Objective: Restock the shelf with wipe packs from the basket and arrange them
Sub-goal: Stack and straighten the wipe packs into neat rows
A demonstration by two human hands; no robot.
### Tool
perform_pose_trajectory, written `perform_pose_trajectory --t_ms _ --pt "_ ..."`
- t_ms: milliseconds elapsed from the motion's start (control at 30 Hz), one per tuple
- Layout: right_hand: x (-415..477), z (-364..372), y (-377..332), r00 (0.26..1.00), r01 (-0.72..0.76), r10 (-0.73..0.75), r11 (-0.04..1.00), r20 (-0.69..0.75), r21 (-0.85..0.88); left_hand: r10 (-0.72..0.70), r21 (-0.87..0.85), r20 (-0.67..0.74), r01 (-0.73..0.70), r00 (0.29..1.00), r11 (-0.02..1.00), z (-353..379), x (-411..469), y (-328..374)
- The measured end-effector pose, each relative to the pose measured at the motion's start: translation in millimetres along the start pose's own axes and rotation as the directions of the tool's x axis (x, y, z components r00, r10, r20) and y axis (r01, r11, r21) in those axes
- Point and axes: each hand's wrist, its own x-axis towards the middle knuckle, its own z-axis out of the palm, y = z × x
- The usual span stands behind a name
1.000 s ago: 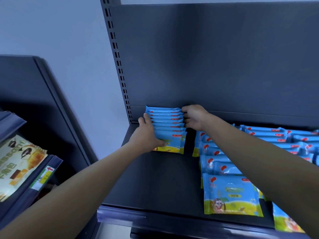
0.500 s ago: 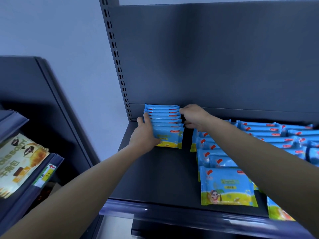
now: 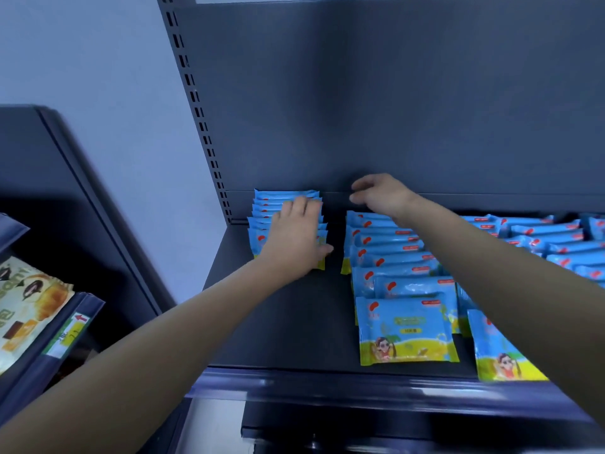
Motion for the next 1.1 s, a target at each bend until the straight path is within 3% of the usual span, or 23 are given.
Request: perform_pose_trajectory --t_ms 67,100,167,267,400,533,700,833,1100 --pt "0 -15 12 0.999 0.033 -0.025 0.982 0.043 -0.187 0.115 -0.272 0.154 -0.069 0.981 0.96 4 -1 25" --pt "0 -23 18 0.996 0.037 -0.014 0.962 0.087 -0.271 0.178 -0.329 0.248 -0.09 0.952 0.94 8 -3 35" --pt "0 -35 30 0.982 0.042 0.043 0.899 0.183 -0.437 0.259 -0.26 0.409 -0.16 0.875 0.952 21 -8 49" --pt "0 -44 43 0.95 0.04 0.129 0.852 0.283 -0.522 0.274 -0.062 0.502 -0.281 0.82 0.958 40 -8 57" --pt "6 -47 50 0.923 0.031 0.182 0.843 0.339 -0.538 0.249 -0.023 0.502 -0.276 0.828 0.961 51 -2 62" --pt "15 -48 44 0.889 0.082 0.234 0.763 0.393 -0.641 0.202 -0.003 0.52 -0.235 0.83 0.972 50 3 67" --pt "25 -44 39 0.789 0.135 0.316 0.748 0.528 -0.65 0.118 0.045 0.582 -0.176 0.805 0.983 57 3 74" --pt "34 -43 36 0.712 0.1 0.409 0.745 0.571 -0.659 0.119 0.044 0.553 -0.171 0.824 0.984 63 2 75" --pt "44 -37 36 0.717 0.096 0.45 0.692 0.532 -0.715 0.107 0.034 0.485 -0.141 0.868 0.989 59 4 80"
